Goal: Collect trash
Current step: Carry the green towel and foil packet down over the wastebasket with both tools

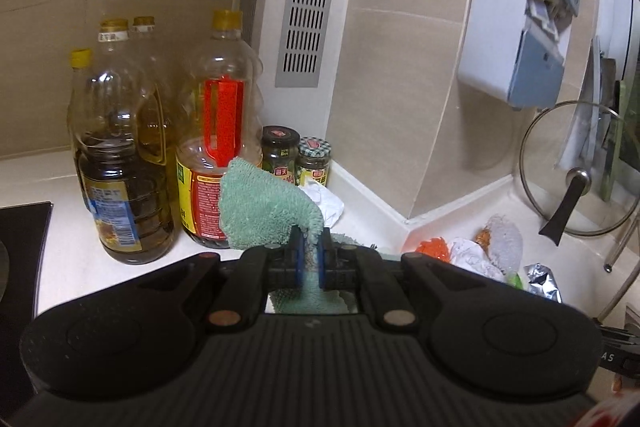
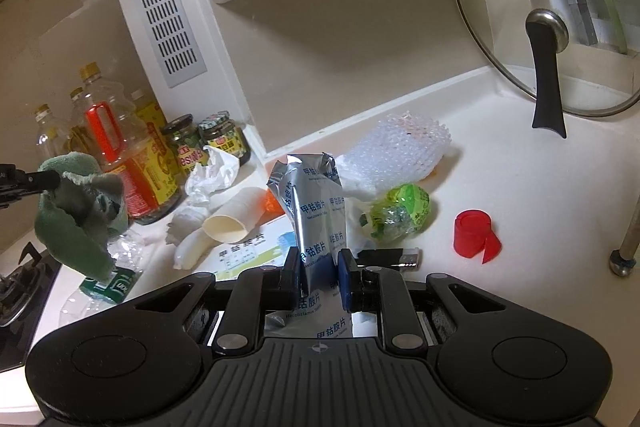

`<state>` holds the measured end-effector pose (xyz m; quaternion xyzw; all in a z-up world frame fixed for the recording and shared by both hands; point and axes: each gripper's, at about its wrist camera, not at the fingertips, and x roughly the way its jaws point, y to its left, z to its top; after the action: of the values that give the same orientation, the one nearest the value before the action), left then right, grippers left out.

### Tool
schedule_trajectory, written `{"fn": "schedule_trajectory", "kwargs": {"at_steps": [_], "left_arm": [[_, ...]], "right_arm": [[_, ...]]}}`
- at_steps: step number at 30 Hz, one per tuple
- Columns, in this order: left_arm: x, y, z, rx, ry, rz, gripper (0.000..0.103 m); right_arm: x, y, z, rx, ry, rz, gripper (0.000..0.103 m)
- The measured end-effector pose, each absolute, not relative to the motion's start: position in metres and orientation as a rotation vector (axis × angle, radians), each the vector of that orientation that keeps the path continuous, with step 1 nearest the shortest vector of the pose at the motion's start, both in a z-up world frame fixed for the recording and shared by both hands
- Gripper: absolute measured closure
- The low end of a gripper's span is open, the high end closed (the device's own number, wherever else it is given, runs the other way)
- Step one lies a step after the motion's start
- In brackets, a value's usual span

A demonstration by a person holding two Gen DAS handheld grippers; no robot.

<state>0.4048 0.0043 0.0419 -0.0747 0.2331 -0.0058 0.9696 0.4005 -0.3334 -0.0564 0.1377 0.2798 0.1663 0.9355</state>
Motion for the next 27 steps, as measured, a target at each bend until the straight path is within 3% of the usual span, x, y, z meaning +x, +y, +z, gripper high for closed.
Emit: {"fn": "schedule_trajectory", "kwargs": {"at_steps": [27], "left_arm": [[0.238,0.033,0.03,-0.181,0.522,-0.241,0.098]], "right_arm": [[0.225,-0.266,-0.038,0.315,0.58,0.324,0.084]]}}
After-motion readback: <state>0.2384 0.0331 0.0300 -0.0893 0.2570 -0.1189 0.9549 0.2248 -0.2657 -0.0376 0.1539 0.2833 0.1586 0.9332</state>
